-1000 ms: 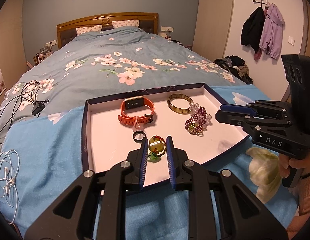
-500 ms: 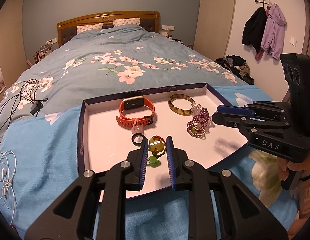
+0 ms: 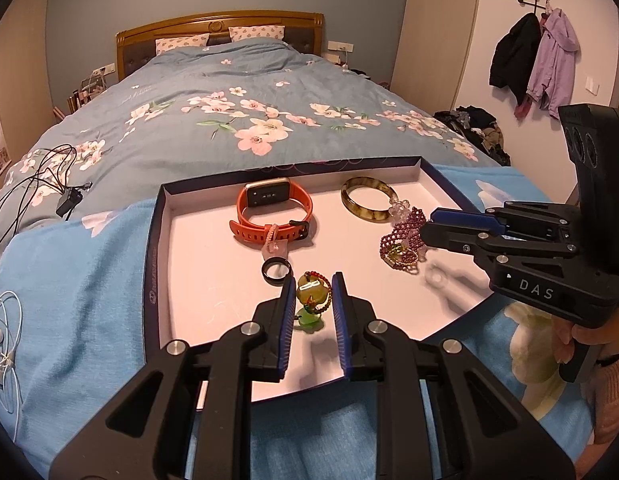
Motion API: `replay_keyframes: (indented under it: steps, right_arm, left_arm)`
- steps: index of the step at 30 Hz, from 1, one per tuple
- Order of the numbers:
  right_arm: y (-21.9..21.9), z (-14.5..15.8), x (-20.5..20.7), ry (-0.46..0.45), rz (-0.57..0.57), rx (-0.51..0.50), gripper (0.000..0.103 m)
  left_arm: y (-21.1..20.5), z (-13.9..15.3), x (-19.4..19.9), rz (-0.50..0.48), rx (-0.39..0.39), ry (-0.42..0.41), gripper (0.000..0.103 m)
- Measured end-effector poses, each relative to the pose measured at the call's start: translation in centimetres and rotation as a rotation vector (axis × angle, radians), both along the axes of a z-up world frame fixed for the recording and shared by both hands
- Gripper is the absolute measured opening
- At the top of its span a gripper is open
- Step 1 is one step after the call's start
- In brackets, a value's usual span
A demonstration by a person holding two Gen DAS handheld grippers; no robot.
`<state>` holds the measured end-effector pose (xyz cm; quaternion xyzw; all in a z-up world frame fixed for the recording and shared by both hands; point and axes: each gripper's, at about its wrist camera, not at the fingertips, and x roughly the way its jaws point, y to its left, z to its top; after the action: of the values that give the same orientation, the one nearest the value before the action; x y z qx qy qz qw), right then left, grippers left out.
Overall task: Organize jewelry
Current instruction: 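Release the yellow charm with the left tool while the right tool releases the silver ring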
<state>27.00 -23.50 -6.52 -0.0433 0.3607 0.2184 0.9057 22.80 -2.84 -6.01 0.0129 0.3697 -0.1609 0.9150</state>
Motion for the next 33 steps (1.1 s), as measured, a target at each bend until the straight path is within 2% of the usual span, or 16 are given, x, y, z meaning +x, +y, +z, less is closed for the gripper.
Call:
replay_keyframes:
  steps: [30,33]
  right_arm:
    - [0.0,-1.2,1.2,0.043,-0.026,-0.009,0.016]
    - [-0.2,-1.1,0.9,0.037,-0.031,-0.002,0.017]
  left_arm:
    - [-1.1,-2.0,2.0,0.034,0.066,0.049,0.019]
    - [-1.1,-2.1,2.0,0.038,0.066,0.05,0.024]
